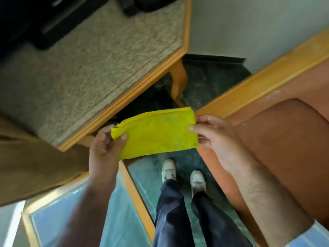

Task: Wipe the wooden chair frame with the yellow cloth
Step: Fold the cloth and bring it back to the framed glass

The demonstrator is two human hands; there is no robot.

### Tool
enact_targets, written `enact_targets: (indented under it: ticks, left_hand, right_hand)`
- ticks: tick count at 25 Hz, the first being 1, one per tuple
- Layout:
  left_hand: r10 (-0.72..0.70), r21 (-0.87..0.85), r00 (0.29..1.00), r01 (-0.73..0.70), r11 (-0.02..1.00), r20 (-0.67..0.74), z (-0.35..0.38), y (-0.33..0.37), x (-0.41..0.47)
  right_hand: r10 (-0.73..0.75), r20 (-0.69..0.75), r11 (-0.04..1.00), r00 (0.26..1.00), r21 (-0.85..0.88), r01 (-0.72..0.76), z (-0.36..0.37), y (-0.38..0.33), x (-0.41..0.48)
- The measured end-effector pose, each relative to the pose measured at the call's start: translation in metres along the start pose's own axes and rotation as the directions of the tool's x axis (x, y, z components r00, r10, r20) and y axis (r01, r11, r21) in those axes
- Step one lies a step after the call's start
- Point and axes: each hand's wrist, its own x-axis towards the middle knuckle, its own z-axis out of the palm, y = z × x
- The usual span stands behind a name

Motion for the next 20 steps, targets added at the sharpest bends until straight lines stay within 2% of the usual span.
enact_targets:
  ticks: [5, 9, 11, 13, 15, 20]
  left_hand:
    - [-0.053, 0.013, 0.959, 0.059, 0.998, -0.279, -0.126, -0.083, -0.025]
    - [-0.156, 0.083, 0.814, 0.243, 0.967, -0.559, -0.180, -0.168, -0.047]
    - [-0.188, 0.140, 0.753, 0.349, 0.927, -0.631, -0.199, -0.207, -0.047]
    - [-0.197, 0.186, 0.718, 0.417, 0.890, -0.667, -0.216, -0.240, -0.040]
    - [-0.214, 0.200, 0.700, 0.460, 0.865, -0.682, -0.228, -0.267, -0.029]
    - [-0.233, 0.261, 0.749, 0.477, 0.840, -0.620, -0.240, -0.299, 0.003]
  right_hand:
    - [0.177, 0.211, 0.945, 0.961, -0.308, -0.107, 0.124, 0.073, 0.023]
    - [0.308, 0.236, 0.819, 0.922, -0.558, -0.131, 0.210, 0.164, 0.043]
    - [0.361, 0.217, 0.777, 0.907, -0.607, -0.165, 0.237, 0.205, 0.051]
    - [0.396, 0.197, 0.751, 0.897, -0.632, -0.193, 0.255, 0.239, 0.057]
    - [0.352, 0.163, 0.717, 0.922, -0.680, -0.153, 0.269, 0.266, 0.069]
    - [0.241, 0.108, 0.596, 0.964, -0.801, -0.059, 0.282, 0.302, 0.097]
